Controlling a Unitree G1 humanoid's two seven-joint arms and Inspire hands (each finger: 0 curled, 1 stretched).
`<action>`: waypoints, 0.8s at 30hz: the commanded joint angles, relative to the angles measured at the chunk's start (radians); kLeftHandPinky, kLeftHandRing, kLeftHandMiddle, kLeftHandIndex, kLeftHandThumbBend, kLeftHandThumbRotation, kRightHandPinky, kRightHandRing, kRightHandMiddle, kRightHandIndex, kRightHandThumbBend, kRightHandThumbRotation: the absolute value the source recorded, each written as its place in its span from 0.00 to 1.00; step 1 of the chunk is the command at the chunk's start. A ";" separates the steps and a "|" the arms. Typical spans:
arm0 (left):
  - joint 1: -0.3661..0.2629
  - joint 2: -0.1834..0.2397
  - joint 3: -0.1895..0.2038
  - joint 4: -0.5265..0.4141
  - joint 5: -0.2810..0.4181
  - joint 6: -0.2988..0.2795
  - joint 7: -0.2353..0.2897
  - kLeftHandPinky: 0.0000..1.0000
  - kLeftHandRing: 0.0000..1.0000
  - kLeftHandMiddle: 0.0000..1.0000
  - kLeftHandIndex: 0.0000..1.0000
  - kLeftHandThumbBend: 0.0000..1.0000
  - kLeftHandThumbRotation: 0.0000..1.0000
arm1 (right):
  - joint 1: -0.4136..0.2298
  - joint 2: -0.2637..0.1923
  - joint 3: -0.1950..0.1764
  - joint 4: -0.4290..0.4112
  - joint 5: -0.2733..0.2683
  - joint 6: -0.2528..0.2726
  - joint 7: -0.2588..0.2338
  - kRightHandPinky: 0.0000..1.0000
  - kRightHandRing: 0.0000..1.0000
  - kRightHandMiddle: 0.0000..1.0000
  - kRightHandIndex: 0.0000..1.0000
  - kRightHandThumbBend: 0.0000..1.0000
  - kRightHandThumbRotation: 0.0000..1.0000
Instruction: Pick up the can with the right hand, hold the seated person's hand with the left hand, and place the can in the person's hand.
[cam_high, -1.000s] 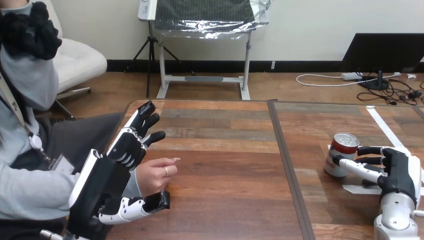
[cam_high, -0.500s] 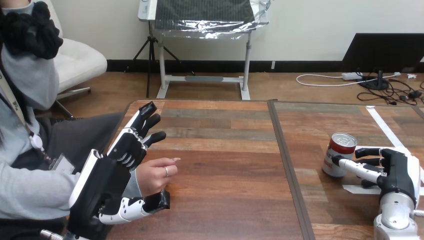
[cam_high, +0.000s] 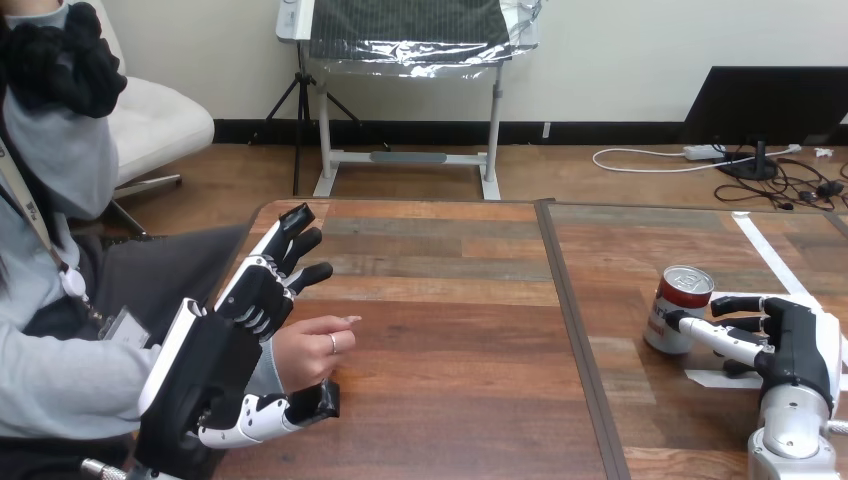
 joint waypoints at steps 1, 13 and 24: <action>-0.068 0.000 0.008 -0.025 0.006 -0.014 0.006 0.87 0.97 0.99 0.94 1.00 0.49 | -0.084 -0.009 -0.007 -0.024 0.011 -0.010 0.001 0.33 0.38 0.44 0.49 0.86 0.00; -0.083 0.000 0.012 -0.011 0.011 -0.014 0.008 0.87 0.96 0.99 0.94 1.00 0.49 | -0.090 -0.007 0.001 -0.029 0.015 -0.005 -0.001 0.38 0.43 0.47 0.50 0.86 0.00; -0.092 0.002 0.010 -0.005 -0.016 0.002 -0.020 0.88 0.97 0.99 0.94 1.00 0.47 | -0.091 -0.007 0.010 -0.032 0.009 -0.009 0.000 0.43 0.46 0.49 0.52 0.86 0.00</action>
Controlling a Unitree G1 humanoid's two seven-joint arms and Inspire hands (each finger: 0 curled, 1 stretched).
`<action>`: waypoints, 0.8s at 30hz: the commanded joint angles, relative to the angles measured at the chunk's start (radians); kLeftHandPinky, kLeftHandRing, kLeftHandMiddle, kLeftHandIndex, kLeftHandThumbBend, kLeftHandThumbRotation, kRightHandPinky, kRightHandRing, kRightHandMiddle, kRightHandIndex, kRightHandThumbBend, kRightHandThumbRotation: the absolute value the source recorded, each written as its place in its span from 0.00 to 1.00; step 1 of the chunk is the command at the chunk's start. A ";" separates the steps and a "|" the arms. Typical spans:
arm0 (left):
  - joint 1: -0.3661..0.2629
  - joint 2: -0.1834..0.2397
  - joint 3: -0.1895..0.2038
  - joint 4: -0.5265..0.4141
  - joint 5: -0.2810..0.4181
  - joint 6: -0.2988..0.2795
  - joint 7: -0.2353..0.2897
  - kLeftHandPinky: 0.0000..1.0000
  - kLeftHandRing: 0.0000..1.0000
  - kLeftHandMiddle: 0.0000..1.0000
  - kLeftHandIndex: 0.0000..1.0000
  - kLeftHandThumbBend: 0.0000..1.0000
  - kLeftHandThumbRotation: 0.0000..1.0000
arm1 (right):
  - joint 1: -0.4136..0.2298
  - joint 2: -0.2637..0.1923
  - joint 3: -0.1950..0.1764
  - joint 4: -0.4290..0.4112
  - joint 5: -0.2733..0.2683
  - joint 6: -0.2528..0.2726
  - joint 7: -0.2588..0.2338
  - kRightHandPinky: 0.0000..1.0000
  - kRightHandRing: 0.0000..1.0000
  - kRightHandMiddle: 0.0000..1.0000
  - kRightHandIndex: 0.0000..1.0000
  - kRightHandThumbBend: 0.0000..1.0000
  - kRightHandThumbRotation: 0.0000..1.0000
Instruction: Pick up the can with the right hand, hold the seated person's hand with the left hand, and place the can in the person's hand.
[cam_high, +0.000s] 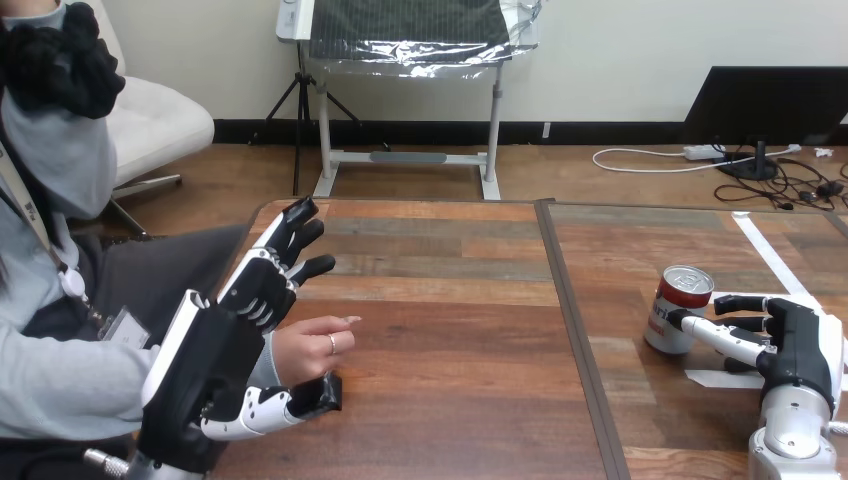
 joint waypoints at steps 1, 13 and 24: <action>-0.069 0.002 0.009 -0.004 -0.016 0.002 -0.012 0.88 0.97 0.99 0.94 1.00 0.47 | -0.091 -0.007 0.009 -0.032 -0.005 -0.008 -0.001 0.43 0.46 0.49 0.52 0.86 0.00; -0.077 0.001 0.017 0.006 -0.014 -0.005 -0.014 0.88 0.96 0.99 0.94 1.00 0.46 | -0.093 -0.003 0.014 -0.033 -0.010 -0.001 -0.010 0.48 0.50 0.51 0.55 0.89 0.00; -0.075 0.001 0.022 0.010 -0.006 -0.005 -0.008 0.88 0.96 0.99 0.94 1.00 0.47 | -0.095 0.001 0.014 -0.035 -0.004 0.009 -0.012 0.50 0.53 0.53 0.57 0.93 0.00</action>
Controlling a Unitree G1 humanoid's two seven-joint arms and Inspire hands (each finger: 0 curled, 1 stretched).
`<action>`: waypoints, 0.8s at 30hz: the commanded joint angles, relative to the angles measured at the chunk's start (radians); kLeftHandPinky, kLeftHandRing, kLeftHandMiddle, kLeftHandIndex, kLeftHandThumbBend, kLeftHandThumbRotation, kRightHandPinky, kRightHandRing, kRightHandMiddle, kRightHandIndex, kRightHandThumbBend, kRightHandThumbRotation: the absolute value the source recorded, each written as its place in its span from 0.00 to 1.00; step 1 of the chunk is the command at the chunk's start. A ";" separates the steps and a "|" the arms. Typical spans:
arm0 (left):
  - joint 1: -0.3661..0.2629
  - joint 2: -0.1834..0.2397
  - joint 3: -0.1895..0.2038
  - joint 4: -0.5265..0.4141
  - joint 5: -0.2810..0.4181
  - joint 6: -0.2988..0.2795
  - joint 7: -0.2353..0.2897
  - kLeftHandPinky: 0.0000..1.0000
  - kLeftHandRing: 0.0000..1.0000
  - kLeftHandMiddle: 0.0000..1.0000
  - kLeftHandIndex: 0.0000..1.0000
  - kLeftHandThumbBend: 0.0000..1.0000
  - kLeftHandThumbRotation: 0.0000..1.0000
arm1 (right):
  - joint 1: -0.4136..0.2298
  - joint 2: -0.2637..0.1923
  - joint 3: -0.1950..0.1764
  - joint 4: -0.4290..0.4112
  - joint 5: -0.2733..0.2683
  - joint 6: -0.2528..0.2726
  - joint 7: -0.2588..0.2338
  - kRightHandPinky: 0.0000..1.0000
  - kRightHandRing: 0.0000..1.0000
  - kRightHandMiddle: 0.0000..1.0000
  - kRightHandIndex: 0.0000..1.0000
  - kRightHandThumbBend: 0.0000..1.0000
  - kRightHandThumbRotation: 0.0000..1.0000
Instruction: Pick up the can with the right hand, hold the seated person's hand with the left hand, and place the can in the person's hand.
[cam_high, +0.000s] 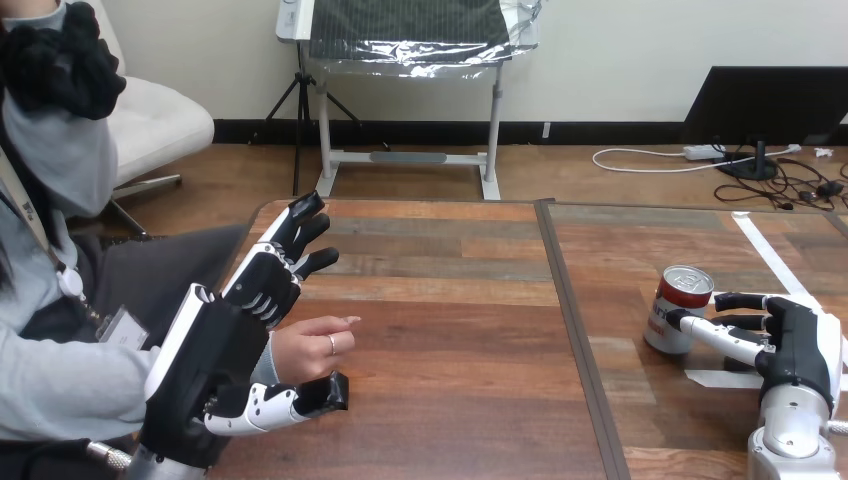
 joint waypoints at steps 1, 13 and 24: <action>-0.063 0.002 0.019 0.004 -0.008 -0.005 0.005 0.88 0.96 0.99 0.94 1.00 0.47 | -0.094 0.001 0.006 -0.035 -0.001 0.007 -0.007 0.50 0.53 0.53 0.58 0.93 0.00; -0.063 0.003 0.020 0.005 -0.017 -0.004 -0.004 0.88 0.96 0.99 0.94 1.00 0.47 | -0.096 0.001 0.016 -0.035 -0.008 0.019 0.005 0.54 0.60 0.63 0.65 0.98 0.00; -0.066 0.002 0.025 0.014 -0.009 -0.014 0.002 0.88 0.96 0.99 0.94 1.00 0.46 | -0.101 -0.007 0.038 -0.033 -0.025 0.044 0.044 0.65 0.72 0.75 0.77 1.00 0.07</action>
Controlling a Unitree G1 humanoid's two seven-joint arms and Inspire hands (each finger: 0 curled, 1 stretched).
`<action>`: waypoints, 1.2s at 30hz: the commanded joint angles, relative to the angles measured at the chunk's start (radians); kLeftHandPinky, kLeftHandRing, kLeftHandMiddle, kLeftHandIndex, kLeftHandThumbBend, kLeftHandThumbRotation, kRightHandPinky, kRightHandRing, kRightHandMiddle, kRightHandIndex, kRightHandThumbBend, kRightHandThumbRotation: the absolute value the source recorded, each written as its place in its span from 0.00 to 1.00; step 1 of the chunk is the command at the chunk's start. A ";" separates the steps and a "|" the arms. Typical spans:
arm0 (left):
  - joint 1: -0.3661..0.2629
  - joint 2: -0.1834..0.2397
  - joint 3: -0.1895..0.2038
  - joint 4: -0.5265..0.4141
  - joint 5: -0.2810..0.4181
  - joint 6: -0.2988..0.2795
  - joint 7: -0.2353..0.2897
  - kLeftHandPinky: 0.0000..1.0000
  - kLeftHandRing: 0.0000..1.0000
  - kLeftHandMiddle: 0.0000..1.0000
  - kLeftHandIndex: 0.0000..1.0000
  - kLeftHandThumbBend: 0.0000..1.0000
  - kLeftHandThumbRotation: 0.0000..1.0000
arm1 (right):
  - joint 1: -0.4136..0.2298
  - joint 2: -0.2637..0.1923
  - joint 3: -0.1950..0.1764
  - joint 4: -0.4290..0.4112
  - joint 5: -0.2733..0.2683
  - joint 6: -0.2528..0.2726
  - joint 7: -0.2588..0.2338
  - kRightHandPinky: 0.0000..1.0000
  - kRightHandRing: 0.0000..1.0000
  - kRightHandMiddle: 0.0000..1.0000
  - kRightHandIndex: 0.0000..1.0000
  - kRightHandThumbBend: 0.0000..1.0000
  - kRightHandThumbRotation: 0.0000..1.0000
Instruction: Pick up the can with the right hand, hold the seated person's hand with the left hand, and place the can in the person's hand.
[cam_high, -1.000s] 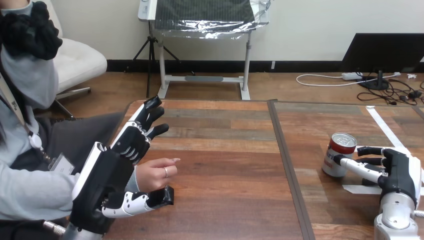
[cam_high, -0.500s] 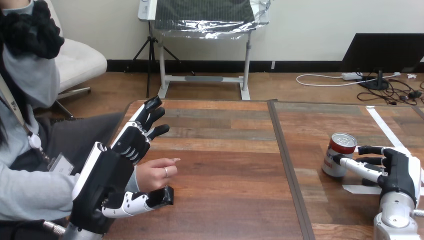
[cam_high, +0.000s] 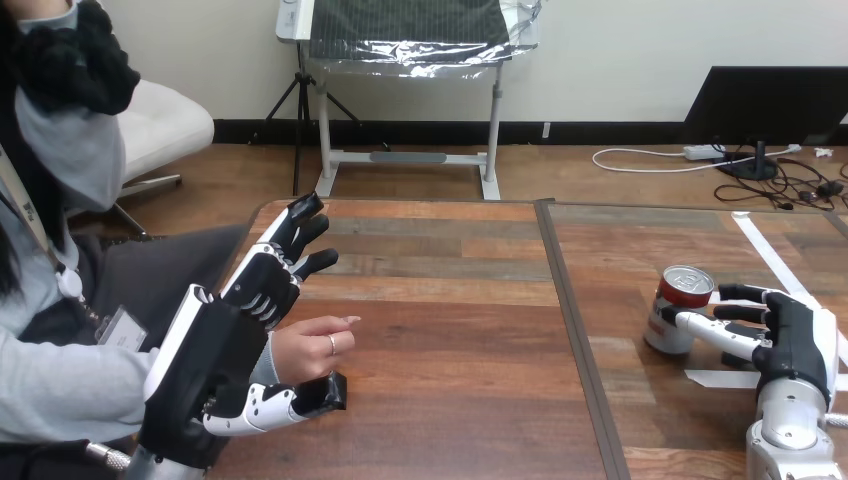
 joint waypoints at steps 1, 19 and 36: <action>-0.065 0.002 0.020 0.007 -0.007 -0.014 0.006 0.88 0.96 0.99 0.94 1.00 0.46 | -0.082 -0.006 0.027 -0.032 -0.021 0.013 0.022 0.66 0.72 0.76 0.78 1.00 0.08; -0.069 -0.002 0.029 0.007 -0.017 -0.003 -0.015 0.88 0.96 0.99 0.94 1.00 0.44 | -0.084 -0.019 0.069 -0.034 -0.060 0.012 0.069 0.60 0.75 0.82 0.96 1.00 0.28; -0.071 -0.006 0.035 0.010 -0.018 -0.007 -0.025 0.89 0.96 0.99 0.94 1.00 0.44 | -0.097 -0.023 0.077 -0.030 -0.066 0.026 0.114 0.90 0.98 0.98 1.00 1.00 0.42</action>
